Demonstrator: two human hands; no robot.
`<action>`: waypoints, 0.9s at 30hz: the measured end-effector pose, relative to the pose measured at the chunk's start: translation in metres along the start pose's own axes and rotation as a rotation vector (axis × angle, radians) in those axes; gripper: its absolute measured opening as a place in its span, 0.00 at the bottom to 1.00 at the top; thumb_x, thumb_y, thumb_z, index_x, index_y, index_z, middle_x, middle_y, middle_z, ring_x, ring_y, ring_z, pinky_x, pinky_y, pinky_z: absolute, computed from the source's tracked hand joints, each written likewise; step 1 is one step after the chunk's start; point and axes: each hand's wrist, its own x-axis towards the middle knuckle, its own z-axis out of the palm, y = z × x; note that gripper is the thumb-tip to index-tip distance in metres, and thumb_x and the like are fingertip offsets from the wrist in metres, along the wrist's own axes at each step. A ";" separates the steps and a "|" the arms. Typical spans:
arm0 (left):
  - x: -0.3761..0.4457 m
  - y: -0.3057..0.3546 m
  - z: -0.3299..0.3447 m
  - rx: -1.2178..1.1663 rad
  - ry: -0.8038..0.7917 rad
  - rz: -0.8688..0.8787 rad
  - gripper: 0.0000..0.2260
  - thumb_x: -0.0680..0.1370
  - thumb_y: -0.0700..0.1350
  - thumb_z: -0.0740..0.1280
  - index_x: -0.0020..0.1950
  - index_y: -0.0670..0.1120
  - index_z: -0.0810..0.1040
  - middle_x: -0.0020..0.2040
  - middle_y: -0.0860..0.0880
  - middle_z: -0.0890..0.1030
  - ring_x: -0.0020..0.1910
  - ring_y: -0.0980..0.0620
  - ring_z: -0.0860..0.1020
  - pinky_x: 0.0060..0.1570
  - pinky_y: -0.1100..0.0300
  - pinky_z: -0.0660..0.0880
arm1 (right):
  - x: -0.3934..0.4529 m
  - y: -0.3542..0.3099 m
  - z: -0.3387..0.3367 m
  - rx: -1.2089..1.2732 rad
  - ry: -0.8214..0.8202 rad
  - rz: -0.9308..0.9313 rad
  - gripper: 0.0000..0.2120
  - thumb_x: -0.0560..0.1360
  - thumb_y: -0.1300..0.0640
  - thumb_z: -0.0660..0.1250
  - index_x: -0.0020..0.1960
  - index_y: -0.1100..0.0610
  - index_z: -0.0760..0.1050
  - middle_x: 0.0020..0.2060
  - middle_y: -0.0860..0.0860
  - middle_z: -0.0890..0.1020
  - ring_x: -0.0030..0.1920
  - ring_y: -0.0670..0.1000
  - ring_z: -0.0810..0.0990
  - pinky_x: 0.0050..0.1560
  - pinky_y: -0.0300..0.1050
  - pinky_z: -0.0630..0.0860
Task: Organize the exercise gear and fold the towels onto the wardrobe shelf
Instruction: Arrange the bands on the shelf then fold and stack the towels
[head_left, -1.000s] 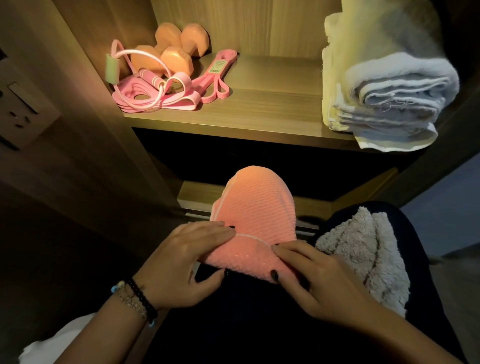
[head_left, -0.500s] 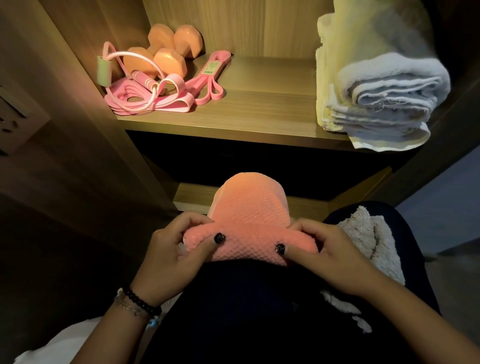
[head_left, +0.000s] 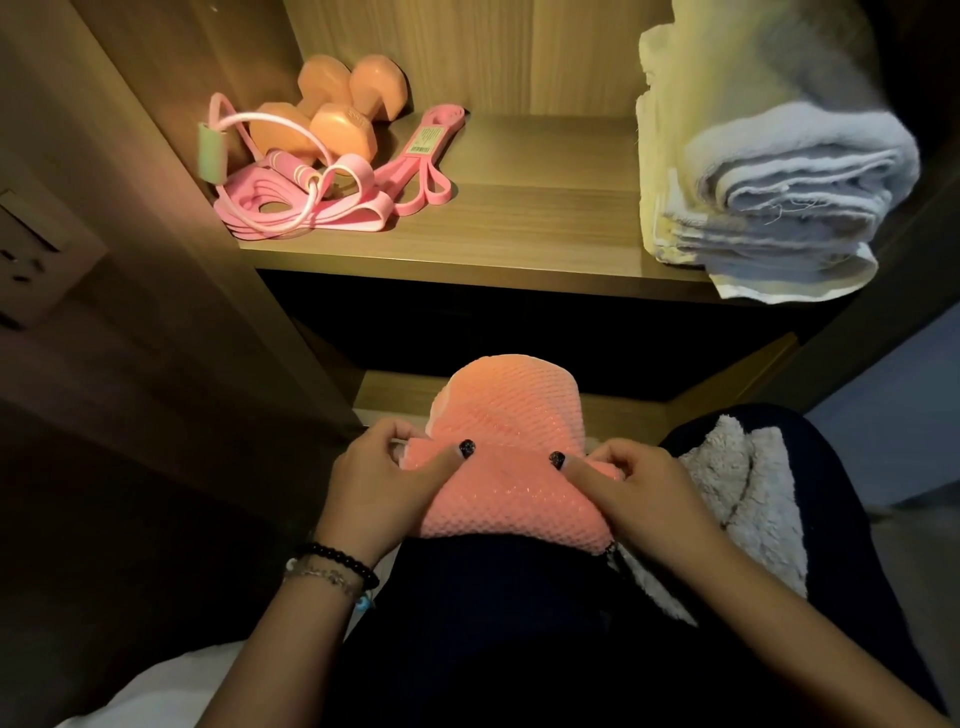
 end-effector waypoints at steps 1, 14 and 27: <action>0.000 0.000 0.000 0.032 0.025 0.028 0.13 0.69 0.54 0.75 0.44 0.49 0.75 0.44 0.54 0.78 0.42 0.57 0.77 0.35 0.65 0.70 | -0.001 0.002 0.001 -0.081 0.058 -0.043 0.16 0.70 0.40 0.70 0.38 0.53 0.78 0.36 0.47 0.81 0.36 0.47 0.79 0.38 0.47 0.75; -0.011 -0.021 -0.013 0.131 -0.112 0.684 0.11 0.74 0.51 0.65 0.55 0.51 0.78 0.53 0.60 0.79 0.54 0.60 0.77 0.53 0.49 0.76 | -0.026 0.014 0.004 -0.417 0.141 -0.793 0.14 0.73 0.57 0.65 0.54 0.61 0.81 0.48 0.52 0.80 0.32 0.49 0.78 0.26 0.44 0.76; -0.005 -0.026 -0.014 0.297 -0.223 0.730 0.18 0.75 0.58 0.64 0.62 0.54 0.75 0.59 0.61 0.75 0.61 0.61 0.71 0.60 0.54 0.72 | -0.018 0.002 -0.011 -0.595 -0.105 -0.584 0.35 0.66 0.35 0.65 0.68 0.50 0.70 0.59 0.47 0.79 0.54 0.49 0.81 0.49 0.50 0.81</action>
